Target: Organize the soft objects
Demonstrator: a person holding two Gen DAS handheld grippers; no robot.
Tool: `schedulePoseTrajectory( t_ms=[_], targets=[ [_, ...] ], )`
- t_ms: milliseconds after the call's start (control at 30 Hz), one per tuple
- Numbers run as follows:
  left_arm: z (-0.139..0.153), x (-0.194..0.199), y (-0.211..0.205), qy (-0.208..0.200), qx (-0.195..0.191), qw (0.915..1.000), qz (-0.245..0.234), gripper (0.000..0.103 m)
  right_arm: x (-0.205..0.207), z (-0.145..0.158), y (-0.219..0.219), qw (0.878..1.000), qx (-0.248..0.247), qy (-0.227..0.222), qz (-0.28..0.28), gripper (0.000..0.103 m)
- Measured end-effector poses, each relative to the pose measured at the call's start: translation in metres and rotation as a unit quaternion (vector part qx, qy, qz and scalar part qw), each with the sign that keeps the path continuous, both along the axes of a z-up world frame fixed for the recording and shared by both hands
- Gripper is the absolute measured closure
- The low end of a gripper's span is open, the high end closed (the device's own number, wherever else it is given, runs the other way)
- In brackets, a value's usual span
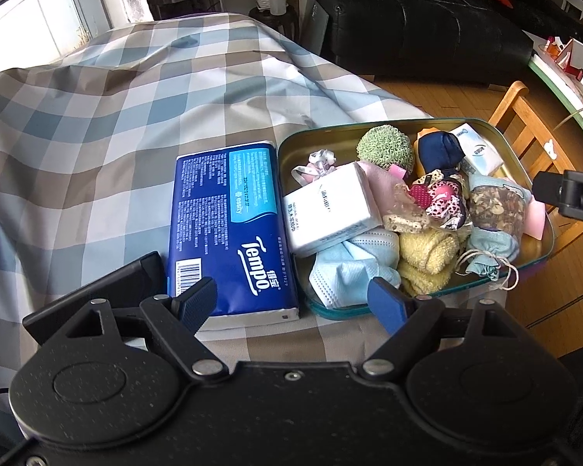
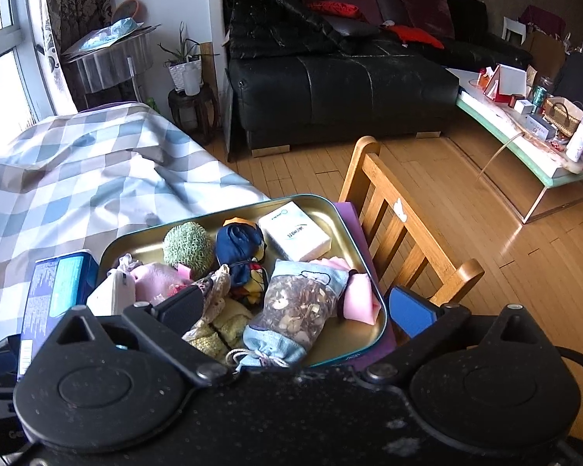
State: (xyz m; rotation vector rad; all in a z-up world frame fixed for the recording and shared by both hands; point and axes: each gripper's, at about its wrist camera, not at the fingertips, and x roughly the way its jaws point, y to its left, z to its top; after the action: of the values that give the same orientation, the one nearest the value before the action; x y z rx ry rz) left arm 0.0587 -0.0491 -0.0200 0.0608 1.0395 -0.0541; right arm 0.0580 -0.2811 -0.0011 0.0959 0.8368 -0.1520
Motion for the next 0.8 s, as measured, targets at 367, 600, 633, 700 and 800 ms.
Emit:
schedulePoseTrajectory(
  t_ms=[367,600,633,700,800],
  targets=[
    [0.003,-0.003,0.005,-0.008,0.037,0.999,0.023,0.021,0.0,-0.008,0.004,1.0,0.004,0.015,-0.003,0.0],
    [-0.001,-0.005,0.004,0.0,0.036,0.9992,0.019,0.019,0.003,-0.016,0.012,0.999,0.0,0.041,0.01,0.0],
    [-0.001,-0.006,0.004,0.0,0.035,0.9992,0.018,0.019,0.004,-0.017,0.013,0.999,-0.003,0.044,0.01,0.0],
    [-0.002,-0.006,0.005,0.003,0.031,0.9994,0.016,0.019,0.004,-0.019,0.013,0.999,-0.005,0.049,0.011,0.0],
    [-0.002,-0.005,0.006,0.006,0.025,0.9995,0.018,0.019,0.004,-0.019,0.014,0.999,-0.005,0.05,0.013,0.0]
  ],
)
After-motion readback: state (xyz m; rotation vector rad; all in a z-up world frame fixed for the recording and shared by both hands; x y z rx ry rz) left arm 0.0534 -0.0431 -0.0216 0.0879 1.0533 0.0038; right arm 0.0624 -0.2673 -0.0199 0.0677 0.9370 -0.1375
